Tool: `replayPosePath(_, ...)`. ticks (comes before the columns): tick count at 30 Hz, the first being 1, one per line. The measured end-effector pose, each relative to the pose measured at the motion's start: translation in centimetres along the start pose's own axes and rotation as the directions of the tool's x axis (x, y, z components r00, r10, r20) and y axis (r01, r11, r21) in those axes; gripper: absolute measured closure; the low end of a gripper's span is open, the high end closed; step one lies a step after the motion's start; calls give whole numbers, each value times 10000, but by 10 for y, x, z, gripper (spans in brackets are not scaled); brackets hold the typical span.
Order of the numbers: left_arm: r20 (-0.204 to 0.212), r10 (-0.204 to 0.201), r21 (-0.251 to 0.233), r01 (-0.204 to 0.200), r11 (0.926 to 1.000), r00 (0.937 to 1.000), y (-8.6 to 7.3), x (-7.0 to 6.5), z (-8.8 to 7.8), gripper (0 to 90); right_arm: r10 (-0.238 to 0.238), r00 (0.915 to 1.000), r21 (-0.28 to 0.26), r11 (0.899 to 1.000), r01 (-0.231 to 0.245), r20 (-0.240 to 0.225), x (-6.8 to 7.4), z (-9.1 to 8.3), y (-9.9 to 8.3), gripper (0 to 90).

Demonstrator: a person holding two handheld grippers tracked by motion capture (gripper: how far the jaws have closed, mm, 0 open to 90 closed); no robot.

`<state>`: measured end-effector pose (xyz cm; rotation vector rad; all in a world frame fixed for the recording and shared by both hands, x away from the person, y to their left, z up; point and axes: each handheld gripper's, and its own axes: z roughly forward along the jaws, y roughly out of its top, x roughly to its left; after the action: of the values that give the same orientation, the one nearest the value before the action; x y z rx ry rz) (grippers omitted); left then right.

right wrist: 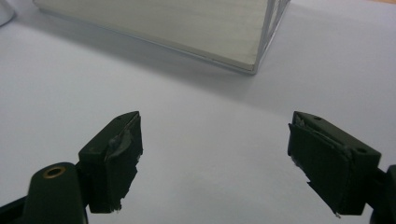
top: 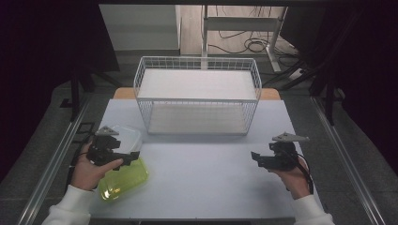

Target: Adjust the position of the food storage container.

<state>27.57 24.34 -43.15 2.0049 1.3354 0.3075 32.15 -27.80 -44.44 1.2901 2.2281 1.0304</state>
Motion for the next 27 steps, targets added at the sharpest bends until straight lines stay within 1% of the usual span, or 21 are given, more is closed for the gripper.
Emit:
replayPosePath(2, 70, -38, -18, 38, 10000, 10000, -1, 1, -2, 132, -19, 10000, 28, 10000, 19, -14, 0, 1, 0, 180)
replayPosePath(8, -86, -170, 4, 170, 9999, 9998, -6, 6, -6, 155, -64, 10000, 203, 9998, 65, -68, 0, 5, -2, 186)
replayPosePath(10, -185, -299, 67, 300, 9995, 9994, -11, 11, -8, 169, -84, 10000, 301, 9995, 85, -40, -1, 6, -4, 187)
replayPosePath(11, -185, -299, 67, 300, 9995, 9994, -11, 11, -8, 174, -84, 10000, 301, 9995, 85, -40, -1, 6, -4, 187)
replayPosePath(12, -256, -400, 110, 403, 9991, 9989, -14, 15, -11, 180, -77, 10000, 368, 9993, 78, -37, -2, 7, -5, 189)
replayPosePath(14, -299, -443, 120, 447, 9989, 9986, -15, 17, -13, 196, -59, 10000, 427, 9991, 60, -7, -4, 7, -7, 190)
replayPosePath(15, -416, -583, 177, 591, 9981, 9974, -19, 21, -17, 205, -45, 10000, 437, 9990, 45, 1, -4, 7, -8, 191)
replayPosePath(16, -416, -583, 177, 591, 9981, 9974, -19, 21, -17, 216, -45, 10000, 437, 9990, 45, 1, -4, 7, -8, 191)
replayPosePath(19, -601, -809, 290, 828, 9961, 9949, -30, 26, -24, 241, 71, 10000, 392, 9992, -74, 62, -6, 5, -8, 195)
replayPosePath(20, -676, -881, 338, 906, 9953, 9938, -34, 27, -26, 270, 88, 9999, 387, 9992, -90, 68, -6, 4, -8, 196)
replayPosePath(21, -722, -975, 345, 1002, 9944, 9926, -37, 28, -27, 270, 88, 9999, 387, 9992, -90, 68, -6, 4, -8, 196)
replayPosePath(22, -791, -1005, 448, 1042, 9935, 9918, -40, 30, -30, 277, 78, 9999, 404, 9992, -81, 63, -6, 5, -8, 196)
replayPosePath(23, -877, -1132, 612, 1187, 9910, 9897, -47, 35, -34, 288, 49, 9999, 443, 9990, -53, 88, -6, 6, -9, 196)
replayPosePath(24, -877, -1132, 612, 1187, 9910, 9897, -47, 35, -34, 288, 49, 9999, 443, 9990, -53, 88, -6, 6, -9, 196)
replayPosePath(27, -1054, -1317, 655, 1390, 9881, 9857, -54, 41, -40, 292, 44, 9999, 482, 9988, -49, 105, -6, 7, -9, 197)
